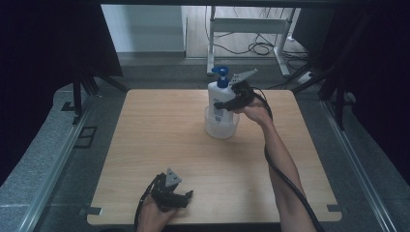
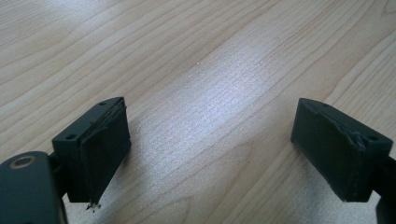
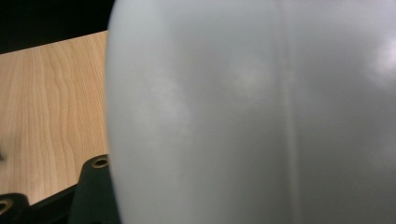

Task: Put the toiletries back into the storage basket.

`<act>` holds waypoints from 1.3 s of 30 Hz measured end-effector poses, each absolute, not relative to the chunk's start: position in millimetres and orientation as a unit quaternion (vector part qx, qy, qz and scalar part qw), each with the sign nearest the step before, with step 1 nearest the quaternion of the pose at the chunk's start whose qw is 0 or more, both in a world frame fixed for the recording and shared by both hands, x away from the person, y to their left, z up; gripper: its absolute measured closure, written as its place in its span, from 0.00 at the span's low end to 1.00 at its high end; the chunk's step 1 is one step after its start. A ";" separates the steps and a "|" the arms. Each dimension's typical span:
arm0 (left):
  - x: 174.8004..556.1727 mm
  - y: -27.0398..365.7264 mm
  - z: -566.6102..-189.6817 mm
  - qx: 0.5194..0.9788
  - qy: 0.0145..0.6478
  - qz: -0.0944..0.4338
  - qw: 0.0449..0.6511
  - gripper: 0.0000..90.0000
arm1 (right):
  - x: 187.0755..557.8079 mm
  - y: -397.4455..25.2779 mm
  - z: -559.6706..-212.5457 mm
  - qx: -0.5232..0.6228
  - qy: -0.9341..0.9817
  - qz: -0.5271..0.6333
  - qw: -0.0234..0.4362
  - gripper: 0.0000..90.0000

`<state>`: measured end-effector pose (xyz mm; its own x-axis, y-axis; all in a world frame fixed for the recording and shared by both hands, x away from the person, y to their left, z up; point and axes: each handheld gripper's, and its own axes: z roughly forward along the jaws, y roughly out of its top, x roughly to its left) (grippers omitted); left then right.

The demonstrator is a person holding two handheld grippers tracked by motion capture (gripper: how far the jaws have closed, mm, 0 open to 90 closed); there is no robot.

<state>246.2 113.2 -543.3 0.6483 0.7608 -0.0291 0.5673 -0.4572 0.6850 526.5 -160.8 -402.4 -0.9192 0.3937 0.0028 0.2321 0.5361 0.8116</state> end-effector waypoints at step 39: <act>246.0 112.9 -543.4 0.841 0.396 0.142 0.341 0.12 | 525.9 -169.2 -432.8 0.186 0.863 0.463 0.078 0.33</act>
